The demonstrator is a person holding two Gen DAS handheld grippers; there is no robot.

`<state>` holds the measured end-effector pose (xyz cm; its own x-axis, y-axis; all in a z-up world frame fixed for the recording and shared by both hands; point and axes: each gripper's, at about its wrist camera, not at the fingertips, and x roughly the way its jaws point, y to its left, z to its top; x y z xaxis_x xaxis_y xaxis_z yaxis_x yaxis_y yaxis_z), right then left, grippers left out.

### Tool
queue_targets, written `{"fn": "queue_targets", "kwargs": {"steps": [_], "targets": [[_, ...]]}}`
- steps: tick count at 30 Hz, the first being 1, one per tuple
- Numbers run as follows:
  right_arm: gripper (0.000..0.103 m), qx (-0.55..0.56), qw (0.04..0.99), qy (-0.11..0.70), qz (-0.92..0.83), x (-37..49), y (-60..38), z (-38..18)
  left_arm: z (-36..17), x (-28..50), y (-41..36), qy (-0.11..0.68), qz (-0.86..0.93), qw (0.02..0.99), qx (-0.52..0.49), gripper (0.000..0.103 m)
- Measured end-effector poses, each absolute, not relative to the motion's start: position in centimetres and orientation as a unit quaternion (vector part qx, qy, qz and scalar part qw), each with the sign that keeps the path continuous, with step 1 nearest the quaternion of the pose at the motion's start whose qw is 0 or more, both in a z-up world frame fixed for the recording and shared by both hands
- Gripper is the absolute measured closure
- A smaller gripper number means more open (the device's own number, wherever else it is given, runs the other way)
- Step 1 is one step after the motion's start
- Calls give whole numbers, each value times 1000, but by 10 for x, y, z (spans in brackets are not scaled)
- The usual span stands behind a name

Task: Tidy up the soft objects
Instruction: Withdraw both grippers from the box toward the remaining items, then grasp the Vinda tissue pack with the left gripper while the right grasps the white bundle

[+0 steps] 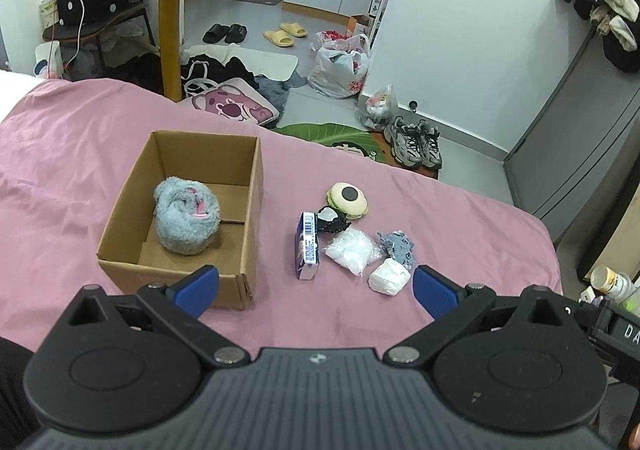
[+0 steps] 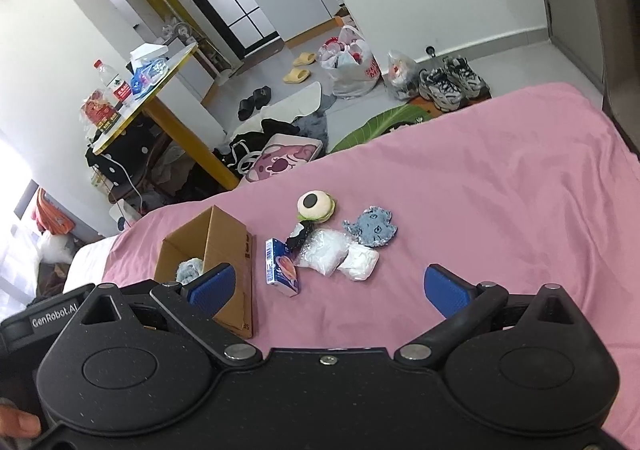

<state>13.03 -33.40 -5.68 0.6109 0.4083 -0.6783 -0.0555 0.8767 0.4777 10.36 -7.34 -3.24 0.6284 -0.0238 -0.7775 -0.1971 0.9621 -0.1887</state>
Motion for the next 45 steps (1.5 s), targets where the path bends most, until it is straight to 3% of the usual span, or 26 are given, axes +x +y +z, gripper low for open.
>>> {"fn": "queue_targets", "kwargs": {"steps": [12, 15, 20, 25, 31, 39, 45], "targets": [[2, 266, 846, 440, 140, 153, -341, -80, -56, 125, -88, 418, 47, 900, -118, 4], [4, 285, 838, 447, 133, 160, -343, -88, -64, 134, -91, 420, 48, 899, -115, 9], [15, 299, 825, 465, 120, 177, -339, -106, -82, 150, -94, 428, 58, 892, -135, 19], [32, 319, 804, 490, 107, 193, -338, -128, -99, 167, -102, 443, 58, 886, -128, 36], [45, 342, 782, 511, 100, 207, -336, -148, -120, 185, -106, 455, 75, 879, -118, 42], [50, 340, 768, 534, 92, 225, -326, -167, -147, 208, -102, 472, 103, 869, -111, 53], [50, 325, 765, 549, 88, 235, -316, -177, -165, 217, -98, 480, 112, 864, -101, 53]]}}
